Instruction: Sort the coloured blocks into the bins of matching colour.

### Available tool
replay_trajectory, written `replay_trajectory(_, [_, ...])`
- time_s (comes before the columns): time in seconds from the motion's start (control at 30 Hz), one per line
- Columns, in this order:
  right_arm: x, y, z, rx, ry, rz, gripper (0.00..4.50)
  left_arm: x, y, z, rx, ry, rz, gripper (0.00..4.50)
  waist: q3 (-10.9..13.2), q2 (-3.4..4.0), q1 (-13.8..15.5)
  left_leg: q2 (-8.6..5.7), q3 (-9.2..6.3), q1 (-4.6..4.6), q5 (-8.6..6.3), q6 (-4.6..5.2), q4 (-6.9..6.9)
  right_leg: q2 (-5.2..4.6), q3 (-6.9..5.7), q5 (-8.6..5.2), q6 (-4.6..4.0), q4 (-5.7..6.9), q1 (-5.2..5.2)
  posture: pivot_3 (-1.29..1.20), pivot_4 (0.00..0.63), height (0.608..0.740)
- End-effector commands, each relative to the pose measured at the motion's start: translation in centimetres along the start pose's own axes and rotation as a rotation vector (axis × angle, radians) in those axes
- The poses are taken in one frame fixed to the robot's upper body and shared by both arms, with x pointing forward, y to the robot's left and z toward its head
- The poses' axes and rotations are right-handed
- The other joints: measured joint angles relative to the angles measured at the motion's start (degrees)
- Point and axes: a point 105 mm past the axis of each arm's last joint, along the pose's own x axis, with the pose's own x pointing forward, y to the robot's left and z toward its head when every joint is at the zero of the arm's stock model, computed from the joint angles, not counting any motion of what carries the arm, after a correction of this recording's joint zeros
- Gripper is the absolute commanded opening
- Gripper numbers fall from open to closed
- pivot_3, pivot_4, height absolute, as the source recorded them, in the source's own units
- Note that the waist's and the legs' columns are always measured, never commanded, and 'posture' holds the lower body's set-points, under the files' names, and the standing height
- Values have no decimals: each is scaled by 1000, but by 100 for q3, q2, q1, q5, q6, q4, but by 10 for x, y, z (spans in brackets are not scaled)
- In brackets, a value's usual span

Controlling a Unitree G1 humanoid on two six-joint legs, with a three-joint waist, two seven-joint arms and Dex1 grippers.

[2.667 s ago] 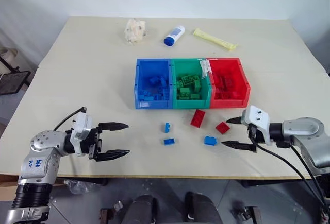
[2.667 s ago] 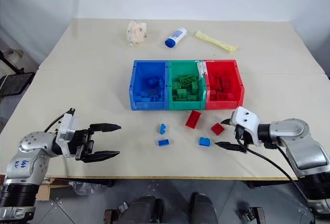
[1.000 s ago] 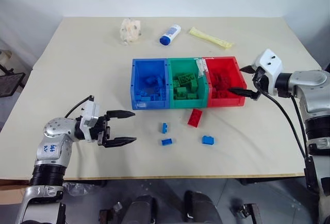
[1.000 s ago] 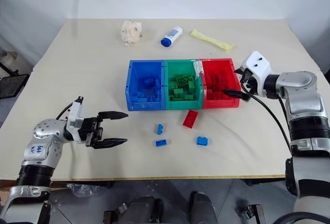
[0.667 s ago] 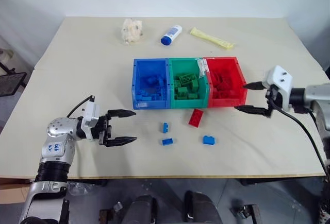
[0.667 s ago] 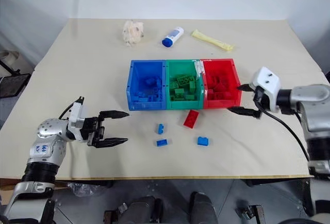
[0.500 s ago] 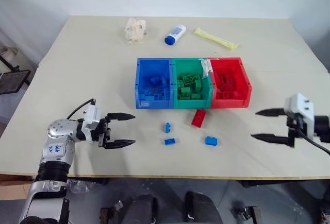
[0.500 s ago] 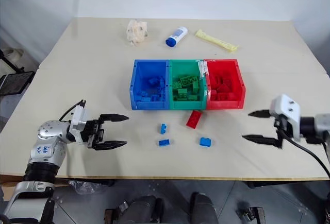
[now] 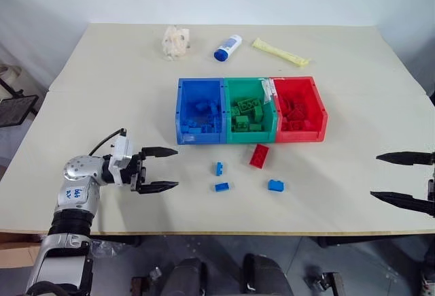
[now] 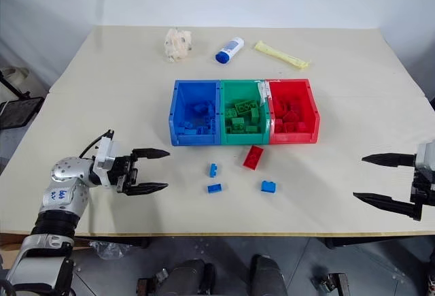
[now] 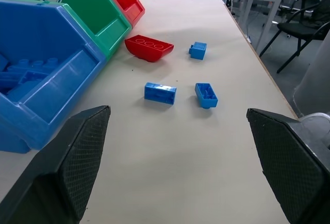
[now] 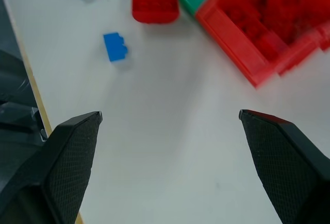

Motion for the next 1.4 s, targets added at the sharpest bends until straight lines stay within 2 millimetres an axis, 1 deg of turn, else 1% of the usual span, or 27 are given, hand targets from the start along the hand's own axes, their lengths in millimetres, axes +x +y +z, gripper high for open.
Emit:
replay_trajectory(0.03, [29, 8, 16, -60, 18, 83, 4469, 2, -3, 8, 35, -7, -38, 4500, 0, 0, 2, 0, -2, -1, 0, 0, 2, 0, -1, 0, 0, 0, 0, 0, 150, 740])
replay_trajectory(0.1, [54, 10, 13, -70, 69, 89, 4469, 4, -5, 9, 39, -12, -46, 4500, 0, 0, -1, 0, -3, -1, 0, 0, 2, -1, 0, 0, 0, 1, 0, 0, 150, 740])
replay_trajectory(0.2, [86, 20, 19, -78, 24, 133, 4469, 5, -10, 10, 39, -17, -55, 4500, 0, 0, -1, 0, -10, -5, -1, -2, 3, -3, -2, 0, -1, 0, -2, 0, 150, 740])
replay_trajectory(0.27, [111, 30, 22, -78, -8, 172, 4469, 5, -15, 10, 36, -17, -60, 4500, 0, 0, 11, -1, -17, -8, -3, -5, 3, -3, -5, 0, -1, -1, -2, 0, 150, 740])
replay_trajectory(0.33, [128, 33, 20, -78, -14, 178, 4469, 5, -19, 10, 34, -17, -61, 4500, 0, 0, 12, -2, -23, -8, -3, -6, 3, 1, -9, 0, -1, -2, -1, 0, 150, 740])
replay_trajectory(0.43, [143, 32, 10, -66, 1, 163, 4469, 3, -23, 11, 32, -15, -54, 4500, 0, 0, 25, -8, -31, -13, -2, -4, 5, 4, -14, 0, -1, -1, 0, 0, 150, 740])
replay_trajectory(0.5, [148, 32, 5, -63, 9, 161, 4469, 3, -25, 12, 31, -14, -49, 4500, 0, 0, 21, -13, -33, -13, -1, -2, 7, 6, -15, 0, -1, -2, 3, 0, 150, 740])
replay_trajectory(0.6, [157, 36, -12, -48, 51, 168, 4469, 0, -30, 13, 29, -12, -29, 4500, 0, 0, 2, -12, -36, -13, -1, -2, 7, 7, -15, 0, -1, -2, 5, 0, 150, 740])
replay_trajectory(0.63, [159, 38, -14, -45, 53, 179, 4295, -1, -31, 13, 28, -12, -26, 4500, 0, 0, -5, -10, -35, -10, -1, -2, 5, 7, -15, 0, -1, -2, 5, 0, 150, 740])
replay_trajectory(0.7, [158, 39, -17, -35, 58, 176, 3812, -2, -34, 13, 26, -11, -20, 4500, -1, 0, -7, -10, -34, -9, -1, -2, 4, 9, -15, -1, -1, -1, 5, 0, 150, 740])
replay_trajectory(0.77, [158, 39, -16, -39, 51, 175, 3215, -2, -35, 13, 24, -11, -13, 4500, -1, 0, -7, -6, -34, -6, -1, -2, 4, 10, -15, -1, -1, -1, 8, 0, 150, 740])
replay_trajectory(0.97, [160, 35, -9, -44, 24, 153, 1085, -3, -35, 13, 25, -9, -4, 4500, -1, 0, 1, -8, -35, -4, -1, -2, 6, 9, -15, -1, -1, -2, 12, 0, 150, 740])
replay_trajectory(1.0, [160, 34, -7, -45, 21, 149, 889, -3, -34, 14, 26, -10, -3, 4500, -1, 0, 0, -7, -35, -4, -1, -2, 6, 9, -15, -1, -1, -2, 12, 0, 150, 740])
replay_trajectory(1.1, [160, 31, -1, -57, 10, 142, 890, -3, -32, 14, 27, -10, -1, 4500, -1, 0, 0, -7, -35, -5, -1, -2, 6, 8, -15, -1, -1, -2, 12, 0, 150, 740])
replay_trajectory(1.2, [160, 26, 17, -72, -37, 130, 890, -3, -30, 14, 28, -12, 3, 4500, 0, 0, -4, -8, -35, -5, -1, -2, 6, 8, -15, -1, -1, -3, 11, 0, 150, 740])
replay_trajectory(1.23, [160, 24, 25, -78, -55, 128, 890, -2, -29, 13, 29, -12, 3, 4500, 0, 0, -6, -7, -35, -5, -1, -2, 6, 8, -14, -1, -1, -2, 10, 0, 150, 740])
replay_trajectory(1.33, [167, 14, 61, -111, -140, 121, 890, -2, -26, 13, 30, -11, 4, 4500, 0, 0, -21, -6, -35, -5, -2, -3, 6, 7, -14, -1, -2, -2, 9, 0, 150, 740])
replay_trajectory(1.4, [173, 9, 76, -131, -172, 120, 890, -1, -24, 13, 32, -10, 3, 4500, 0, 1, -44, -5, -34, -6, -1, -3, 5, 9, -14, -2, -3, -1, 6, 0, 150, 740])
